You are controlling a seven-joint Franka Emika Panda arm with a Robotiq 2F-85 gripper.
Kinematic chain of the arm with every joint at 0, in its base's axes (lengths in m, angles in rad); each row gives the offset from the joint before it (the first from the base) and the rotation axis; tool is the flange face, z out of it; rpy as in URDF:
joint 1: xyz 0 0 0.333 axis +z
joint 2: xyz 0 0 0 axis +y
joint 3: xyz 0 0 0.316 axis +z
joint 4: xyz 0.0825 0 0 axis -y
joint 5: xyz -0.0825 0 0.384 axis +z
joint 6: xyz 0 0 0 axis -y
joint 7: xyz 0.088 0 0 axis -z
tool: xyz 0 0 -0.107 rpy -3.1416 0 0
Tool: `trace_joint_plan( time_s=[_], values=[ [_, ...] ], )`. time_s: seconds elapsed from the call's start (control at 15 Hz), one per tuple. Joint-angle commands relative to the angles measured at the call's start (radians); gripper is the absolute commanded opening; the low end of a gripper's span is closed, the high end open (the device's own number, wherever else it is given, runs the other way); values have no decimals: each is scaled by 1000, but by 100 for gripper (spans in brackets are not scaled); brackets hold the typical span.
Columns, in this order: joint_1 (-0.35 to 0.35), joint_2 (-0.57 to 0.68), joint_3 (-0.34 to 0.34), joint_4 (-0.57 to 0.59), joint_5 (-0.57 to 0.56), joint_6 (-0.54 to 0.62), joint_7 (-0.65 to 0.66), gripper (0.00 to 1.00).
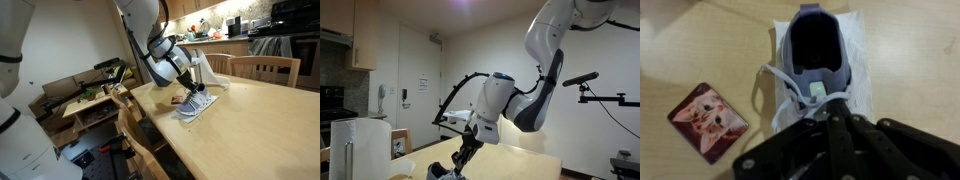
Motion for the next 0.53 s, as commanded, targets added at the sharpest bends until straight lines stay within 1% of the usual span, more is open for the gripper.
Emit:
trace_joint_plan(
  time_s=[0.0,0.27,0.47],
  values=[
    [4,31,-13,46,-19,22,-26,0],
    [-11,72,-2,87,-13,17,-63,0],
    [12,87,-22,117,-22,11,-72,0]
  ],
)
